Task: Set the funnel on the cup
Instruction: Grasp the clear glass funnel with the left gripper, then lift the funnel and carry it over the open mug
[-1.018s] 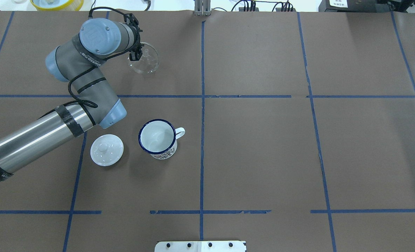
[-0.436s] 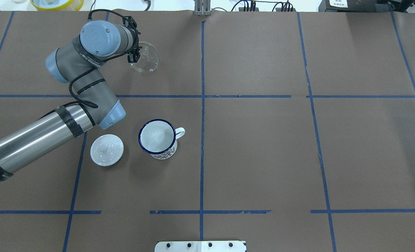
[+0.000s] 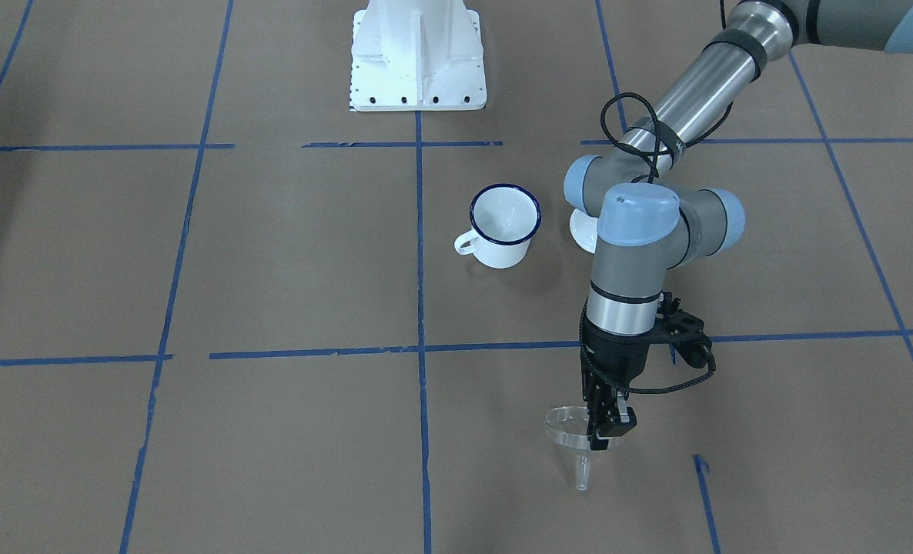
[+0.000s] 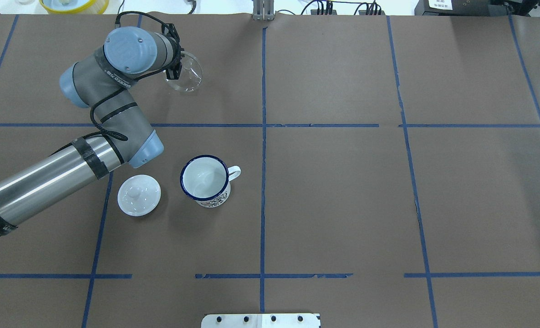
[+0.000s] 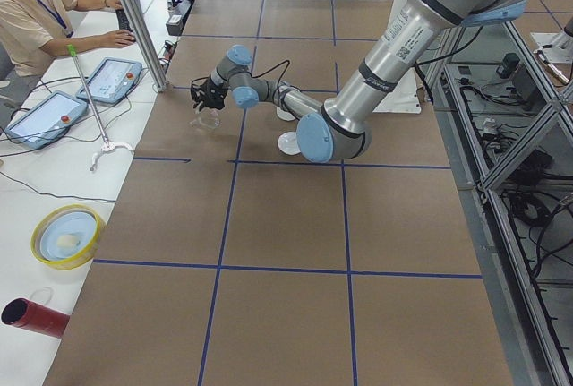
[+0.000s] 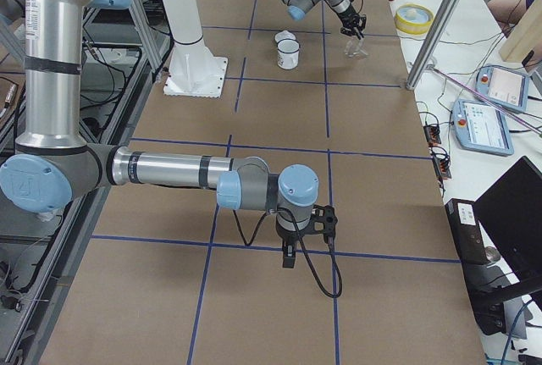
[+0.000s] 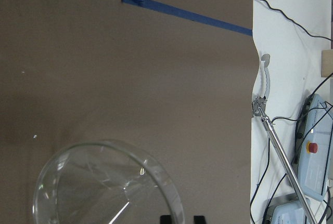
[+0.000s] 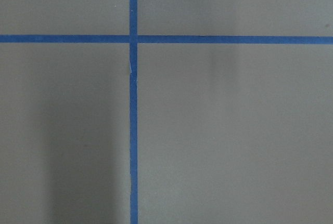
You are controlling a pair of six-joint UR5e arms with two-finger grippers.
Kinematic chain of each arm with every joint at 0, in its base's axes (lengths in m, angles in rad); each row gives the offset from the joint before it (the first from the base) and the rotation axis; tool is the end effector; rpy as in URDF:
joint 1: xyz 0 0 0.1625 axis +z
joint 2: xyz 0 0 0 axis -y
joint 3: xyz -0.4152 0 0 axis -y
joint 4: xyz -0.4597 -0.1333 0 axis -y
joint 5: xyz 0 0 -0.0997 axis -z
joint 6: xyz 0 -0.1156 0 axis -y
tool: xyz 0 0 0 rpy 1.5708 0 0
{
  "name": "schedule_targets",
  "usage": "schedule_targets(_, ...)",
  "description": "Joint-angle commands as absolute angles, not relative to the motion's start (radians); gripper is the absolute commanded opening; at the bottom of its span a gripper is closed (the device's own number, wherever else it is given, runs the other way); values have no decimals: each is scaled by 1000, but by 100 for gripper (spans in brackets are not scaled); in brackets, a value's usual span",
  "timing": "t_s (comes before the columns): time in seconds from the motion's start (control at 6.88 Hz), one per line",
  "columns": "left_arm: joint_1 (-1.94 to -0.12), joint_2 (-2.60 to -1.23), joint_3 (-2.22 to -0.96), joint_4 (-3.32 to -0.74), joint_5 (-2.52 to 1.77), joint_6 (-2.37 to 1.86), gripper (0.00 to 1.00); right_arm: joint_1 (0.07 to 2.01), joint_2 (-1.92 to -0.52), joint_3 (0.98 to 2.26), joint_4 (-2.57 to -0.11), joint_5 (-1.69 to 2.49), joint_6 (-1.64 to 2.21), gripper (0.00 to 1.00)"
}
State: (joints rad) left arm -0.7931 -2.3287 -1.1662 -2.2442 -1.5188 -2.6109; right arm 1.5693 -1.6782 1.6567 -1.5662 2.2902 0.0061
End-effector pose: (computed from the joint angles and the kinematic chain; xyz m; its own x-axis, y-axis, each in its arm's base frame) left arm 0.5091 -0.7156 0.2794 -0.4568 -0.7637 -0.4562 0.6892 0.0205 -0.7243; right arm 0.0564 -0.5134 0.6738 0.7522 0.0161 0.6587 -0.0031 0.9998 -0.0209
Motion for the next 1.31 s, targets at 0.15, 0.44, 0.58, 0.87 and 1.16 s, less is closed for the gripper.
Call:
schedule_targets(0.15, -796, -2329, -1195, -2246, -1520, -2536, 0, 1569, -1678, 1657, -1566, 2290, 6, 100)
schedule_targets(0.44, -818, -2326, -1372, -2059, -1548, -2427, 0, 1569, -1678, 1657, -1566, 2290, 6, 100)
schedule_targets(0.58, -813, -2307, -1479, -1972, -1586, -2354, 0, 1569, -1678, 1657, -1566, 2290, 6, 100)
schedule_targets(0.87, -798, -2246, -1709, -1758, -1706, -2167, 0, 1569, -1678, 1657, -1566, 2290, 6, 100)
schedule_targets(1.16, -735, -2256, -1852, -1486, -1726, -2088, 0, 1569, -1678, 1657, -1566, 2290, 6, 100)
